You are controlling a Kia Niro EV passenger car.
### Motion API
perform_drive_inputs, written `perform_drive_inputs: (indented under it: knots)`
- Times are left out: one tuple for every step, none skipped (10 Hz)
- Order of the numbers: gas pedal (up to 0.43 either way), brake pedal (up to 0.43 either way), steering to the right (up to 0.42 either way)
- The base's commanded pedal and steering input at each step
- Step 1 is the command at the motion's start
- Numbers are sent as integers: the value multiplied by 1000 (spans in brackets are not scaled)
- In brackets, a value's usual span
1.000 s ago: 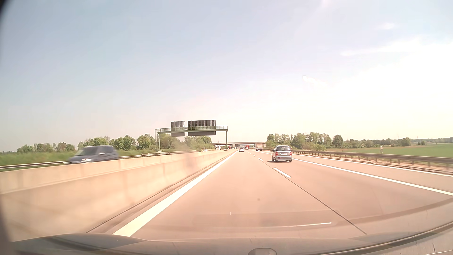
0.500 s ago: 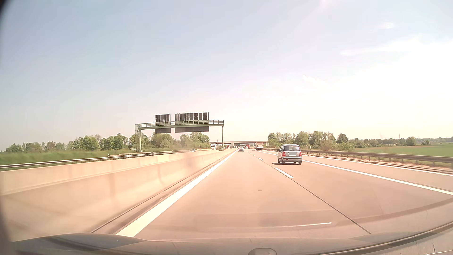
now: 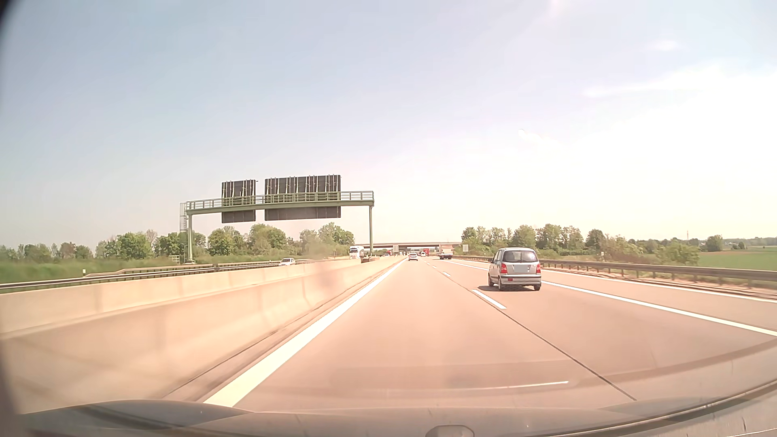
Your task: Follow the waypoints while adhering to traffic rules and regulations
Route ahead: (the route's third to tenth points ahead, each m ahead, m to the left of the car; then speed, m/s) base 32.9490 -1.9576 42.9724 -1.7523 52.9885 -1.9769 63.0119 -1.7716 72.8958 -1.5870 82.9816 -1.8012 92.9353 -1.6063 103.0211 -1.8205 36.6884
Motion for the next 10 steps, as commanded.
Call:
perform_drive_inputs:
  knots:
    - [299,0,-3]
    - [299,0,-3]
    - [311,0,-3]
    - [311,0,-3]
    - [311,0,-4]
    - [319,0,-4]
    - [331,0,-4]
    - [331,0,-3]
    - [331,0,-3]
    - [331,0,-3]
